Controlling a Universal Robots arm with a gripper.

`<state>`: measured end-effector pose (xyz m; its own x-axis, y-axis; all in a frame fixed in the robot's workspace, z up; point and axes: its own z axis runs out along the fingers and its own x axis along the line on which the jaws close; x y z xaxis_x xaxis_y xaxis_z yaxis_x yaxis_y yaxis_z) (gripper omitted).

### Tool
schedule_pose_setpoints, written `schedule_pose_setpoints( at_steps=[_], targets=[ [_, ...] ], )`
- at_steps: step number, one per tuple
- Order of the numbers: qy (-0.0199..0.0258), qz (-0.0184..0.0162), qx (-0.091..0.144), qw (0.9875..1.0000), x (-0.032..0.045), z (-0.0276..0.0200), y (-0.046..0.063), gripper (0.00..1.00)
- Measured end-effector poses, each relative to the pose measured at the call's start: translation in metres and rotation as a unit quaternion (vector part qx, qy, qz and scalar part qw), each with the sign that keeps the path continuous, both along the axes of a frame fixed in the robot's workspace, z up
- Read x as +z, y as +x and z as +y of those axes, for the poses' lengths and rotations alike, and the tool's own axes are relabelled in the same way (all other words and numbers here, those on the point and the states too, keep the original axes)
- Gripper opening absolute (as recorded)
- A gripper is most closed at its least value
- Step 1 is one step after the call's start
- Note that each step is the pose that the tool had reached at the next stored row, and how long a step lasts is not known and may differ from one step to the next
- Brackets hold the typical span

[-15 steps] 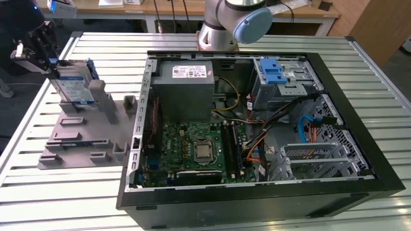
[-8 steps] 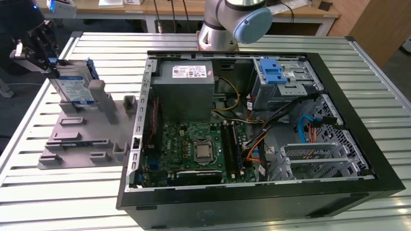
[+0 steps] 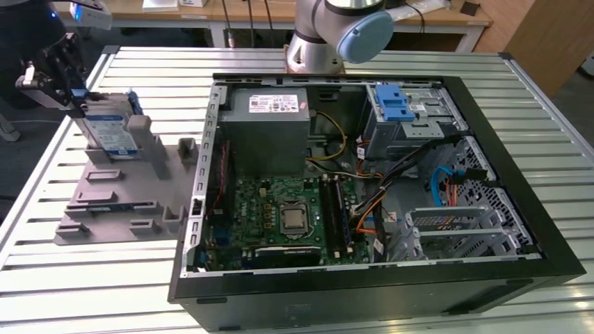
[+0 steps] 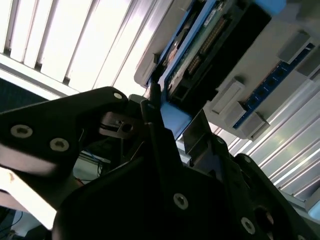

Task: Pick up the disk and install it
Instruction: 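Pick up the disk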

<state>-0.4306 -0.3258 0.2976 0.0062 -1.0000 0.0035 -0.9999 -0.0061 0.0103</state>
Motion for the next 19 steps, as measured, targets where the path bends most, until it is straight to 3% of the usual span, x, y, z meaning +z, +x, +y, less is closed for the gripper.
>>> schedule_pose_setpoints(
  at_steps=[1,8,10,11,13,19],
  targets=[
    [-0.0004,0.0,0.0,1.0,-0.0012,0.0,0.0,0.44],
    [-0.0008,0.0,0.0,1.0,-0.0038,0.0,-0.001,0.44],
    [-0.0008,0.0,0.0,1.0,-0.004,0.0,-0.001,0.43],
    [-0.0008,0.0,0.0,1.0,-0.004,0.0,-0.001,0.36],
    [-0.0008,0.0,0.0,1.0,-0.004,0.0,-0.001,0.36],
    [-0.0008,-0.0002,0.0,1.0,0.0082,0.0,-0.001,0.36]
  ],
)
